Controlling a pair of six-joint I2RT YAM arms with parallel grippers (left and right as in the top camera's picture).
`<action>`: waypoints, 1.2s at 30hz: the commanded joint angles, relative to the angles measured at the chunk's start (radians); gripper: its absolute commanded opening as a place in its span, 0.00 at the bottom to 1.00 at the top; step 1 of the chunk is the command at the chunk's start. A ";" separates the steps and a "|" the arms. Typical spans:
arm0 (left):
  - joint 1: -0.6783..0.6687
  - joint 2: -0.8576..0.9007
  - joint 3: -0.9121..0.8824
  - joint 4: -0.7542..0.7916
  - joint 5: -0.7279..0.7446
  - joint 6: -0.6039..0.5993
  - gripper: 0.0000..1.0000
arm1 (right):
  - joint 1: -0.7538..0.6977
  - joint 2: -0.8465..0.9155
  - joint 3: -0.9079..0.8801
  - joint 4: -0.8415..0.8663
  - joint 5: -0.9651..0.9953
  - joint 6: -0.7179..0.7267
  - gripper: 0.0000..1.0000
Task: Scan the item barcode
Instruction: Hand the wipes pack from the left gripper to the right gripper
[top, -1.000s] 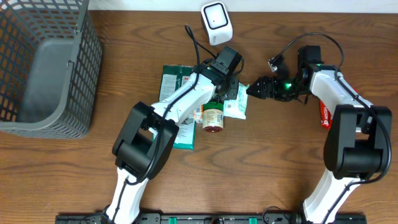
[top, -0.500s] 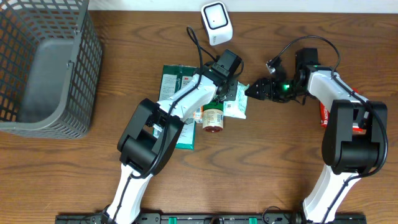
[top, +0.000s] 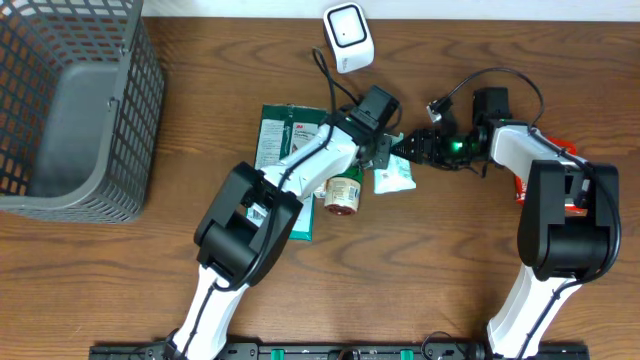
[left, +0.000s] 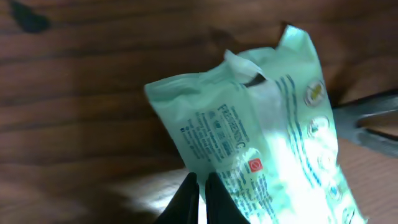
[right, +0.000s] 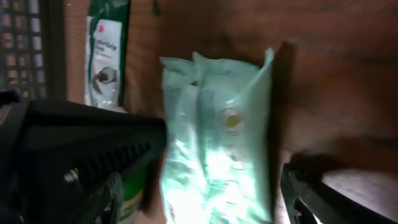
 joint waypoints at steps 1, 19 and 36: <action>-0.010 0.026 -0.012 -0.003 0.013 0.006 0.08 | 0.009 0.017 -0.031 -0.003 -0.021 0.031 0.77; -0.010 0.026 -0.016 -0.010 0.005 0.006 0.08 | 0.013 0.018 -0.073 -0.010 -0.123 -0.053 0.63; -0.010 0.027 -0.053 0.002 0.005 0.006 0.08 | 0.020 0.019 -0.148 0.152 -0.199 -0.089 0.47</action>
